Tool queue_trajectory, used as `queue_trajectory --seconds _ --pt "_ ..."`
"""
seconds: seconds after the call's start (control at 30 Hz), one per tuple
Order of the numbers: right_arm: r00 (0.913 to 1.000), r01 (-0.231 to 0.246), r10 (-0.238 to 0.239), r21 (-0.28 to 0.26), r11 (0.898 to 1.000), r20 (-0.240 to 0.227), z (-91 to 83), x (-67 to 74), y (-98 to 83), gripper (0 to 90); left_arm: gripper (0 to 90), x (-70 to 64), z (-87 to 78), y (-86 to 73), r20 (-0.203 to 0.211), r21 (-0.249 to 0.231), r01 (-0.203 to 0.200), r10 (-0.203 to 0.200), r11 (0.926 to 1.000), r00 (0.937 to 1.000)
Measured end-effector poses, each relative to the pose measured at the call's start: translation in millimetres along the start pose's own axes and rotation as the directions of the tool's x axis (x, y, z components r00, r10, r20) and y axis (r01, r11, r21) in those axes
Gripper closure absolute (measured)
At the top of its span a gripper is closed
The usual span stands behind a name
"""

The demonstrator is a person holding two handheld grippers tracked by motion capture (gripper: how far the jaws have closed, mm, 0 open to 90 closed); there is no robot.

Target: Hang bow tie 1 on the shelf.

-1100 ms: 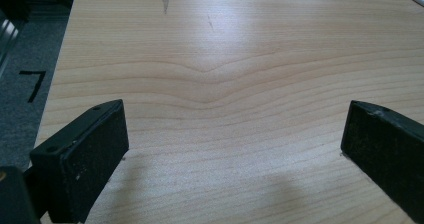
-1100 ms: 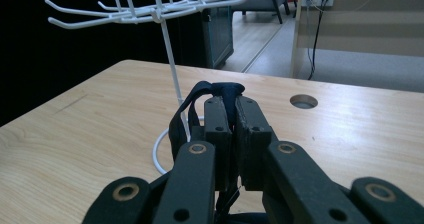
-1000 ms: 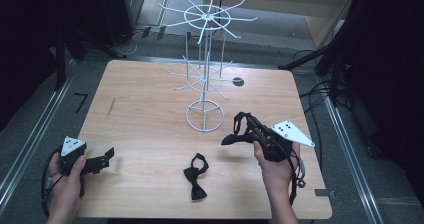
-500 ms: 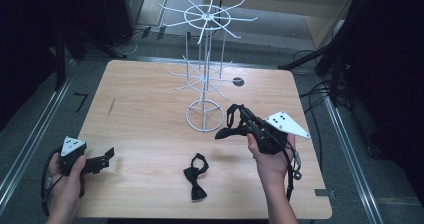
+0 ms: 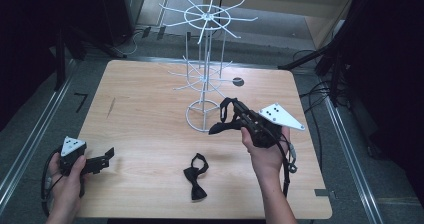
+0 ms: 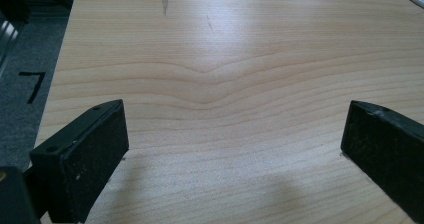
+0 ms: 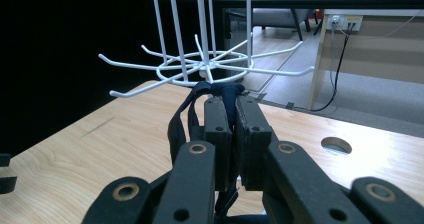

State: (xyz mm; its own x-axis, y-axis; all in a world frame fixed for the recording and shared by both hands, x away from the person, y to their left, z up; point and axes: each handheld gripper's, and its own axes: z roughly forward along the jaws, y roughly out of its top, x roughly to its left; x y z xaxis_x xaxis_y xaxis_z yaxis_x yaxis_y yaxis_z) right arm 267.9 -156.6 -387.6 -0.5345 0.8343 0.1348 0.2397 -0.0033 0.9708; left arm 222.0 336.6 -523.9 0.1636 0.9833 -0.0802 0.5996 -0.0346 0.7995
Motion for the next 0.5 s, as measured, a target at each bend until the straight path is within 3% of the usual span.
queue_trajectory --seconds 0.5 --pt "0.9999 0.003 -0.002 0.028 1.000 -0.013 21.6 -3.1 16.2 86.9 0.0 0.0 -0.3 0.0 -0.001 0.000 0.000 0.000 1.0000 1.0000"
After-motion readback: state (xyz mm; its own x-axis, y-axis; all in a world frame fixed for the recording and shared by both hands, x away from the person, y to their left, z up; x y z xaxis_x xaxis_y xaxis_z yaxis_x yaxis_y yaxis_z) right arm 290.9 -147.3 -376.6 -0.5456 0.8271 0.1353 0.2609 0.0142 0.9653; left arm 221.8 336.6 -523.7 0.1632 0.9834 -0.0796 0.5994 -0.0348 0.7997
